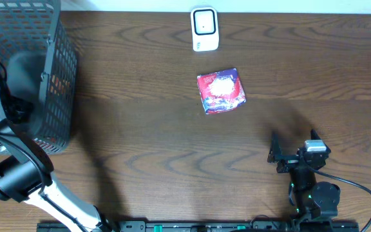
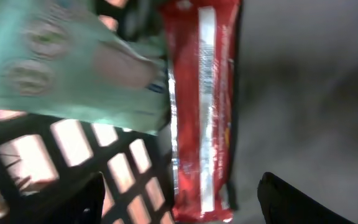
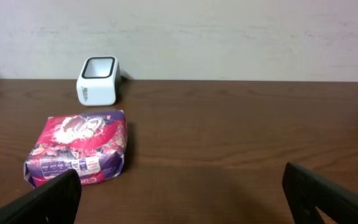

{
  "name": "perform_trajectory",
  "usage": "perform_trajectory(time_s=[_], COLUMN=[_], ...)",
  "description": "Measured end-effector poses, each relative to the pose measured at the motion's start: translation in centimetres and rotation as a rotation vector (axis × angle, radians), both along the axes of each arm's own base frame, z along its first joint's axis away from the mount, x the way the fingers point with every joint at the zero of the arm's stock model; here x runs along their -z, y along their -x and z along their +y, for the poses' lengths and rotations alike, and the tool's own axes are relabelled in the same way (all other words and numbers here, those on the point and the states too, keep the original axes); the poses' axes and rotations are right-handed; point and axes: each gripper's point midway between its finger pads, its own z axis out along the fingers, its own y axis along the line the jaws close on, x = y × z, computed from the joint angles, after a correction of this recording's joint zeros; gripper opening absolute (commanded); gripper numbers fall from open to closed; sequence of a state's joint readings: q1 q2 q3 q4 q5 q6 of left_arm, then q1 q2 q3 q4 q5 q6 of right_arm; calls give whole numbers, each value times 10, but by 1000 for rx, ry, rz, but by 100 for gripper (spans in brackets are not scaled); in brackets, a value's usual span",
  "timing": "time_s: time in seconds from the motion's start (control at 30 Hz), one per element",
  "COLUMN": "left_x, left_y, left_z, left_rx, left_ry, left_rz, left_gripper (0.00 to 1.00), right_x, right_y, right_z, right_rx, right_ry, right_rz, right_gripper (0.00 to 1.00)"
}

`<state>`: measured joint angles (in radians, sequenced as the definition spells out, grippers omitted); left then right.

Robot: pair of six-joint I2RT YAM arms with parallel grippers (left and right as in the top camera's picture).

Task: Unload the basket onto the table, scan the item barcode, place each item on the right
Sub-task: 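Move the left gripper back into the basket toward the red snack bar, then grasp the red snack bar wrapper with the left gripper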

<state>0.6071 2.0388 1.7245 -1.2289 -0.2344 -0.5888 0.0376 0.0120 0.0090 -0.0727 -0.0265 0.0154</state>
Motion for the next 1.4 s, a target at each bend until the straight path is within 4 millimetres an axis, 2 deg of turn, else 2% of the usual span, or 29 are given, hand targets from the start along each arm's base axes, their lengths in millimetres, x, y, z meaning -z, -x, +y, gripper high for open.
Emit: perform_trajectory(time_s=[0.3, 0.8, 1.0, 1.13, 1.17, 1.23, 1.27, 1.4], left_x=[35, 43, 59, 61, 61, 62, 63, 65], left_y=[4, 5, 8, 5, 5, 3, 1, -1], left_z=[-13, -14, -18, -16, -15, -15, -15, -15], left_rx=[-11, -13, -14, -13, -13, -10, -12, -15], left_ry=[55, 56, 60, 44, 39, 34, 31, 30], left_rz=[-11, -12, -15, -42, -50, -64, -74, -86], left_gripper=[78, 78, 78, 77, 71, 46, 38, 36], right_x=[0, 0, 0, 0, 0, 0, 0, 0], right_y=[0, 0, 0, 0, 0, 0, 0, 0], right_z=[0, 0, 0, 0, 0, 0, 0, 0], right_rx=[0, 0, 0, 0, 0, 0, 0, 0], right_ry=[0, 0, 0, 0, 0, 0, 0, 0], right_rz=[0, 0, 0, 0, 0, 0, 0, 0], right_gripper=[99, 99, 99, 99, 99, 99, 99, 99])
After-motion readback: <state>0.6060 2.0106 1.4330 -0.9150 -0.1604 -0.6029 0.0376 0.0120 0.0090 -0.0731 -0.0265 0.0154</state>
